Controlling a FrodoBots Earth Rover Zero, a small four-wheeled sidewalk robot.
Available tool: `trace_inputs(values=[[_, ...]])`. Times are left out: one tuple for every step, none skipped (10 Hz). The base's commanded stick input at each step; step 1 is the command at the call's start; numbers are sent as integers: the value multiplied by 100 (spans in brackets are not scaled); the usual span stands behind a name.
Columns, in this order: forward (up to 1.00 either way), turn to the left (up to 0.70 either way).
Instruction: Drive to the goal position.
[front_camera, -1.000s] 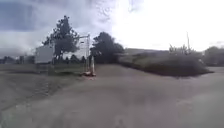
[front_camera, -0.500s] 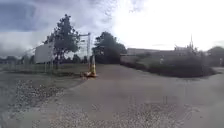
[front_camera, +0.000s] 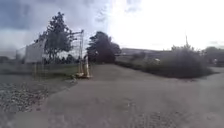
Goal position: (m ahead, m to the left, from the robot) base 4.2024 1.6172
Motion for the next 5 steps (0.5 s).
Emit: trace_inputs(values=[[70,-13],[70,-31],[70,-31],[70,-31],[70,-31]])
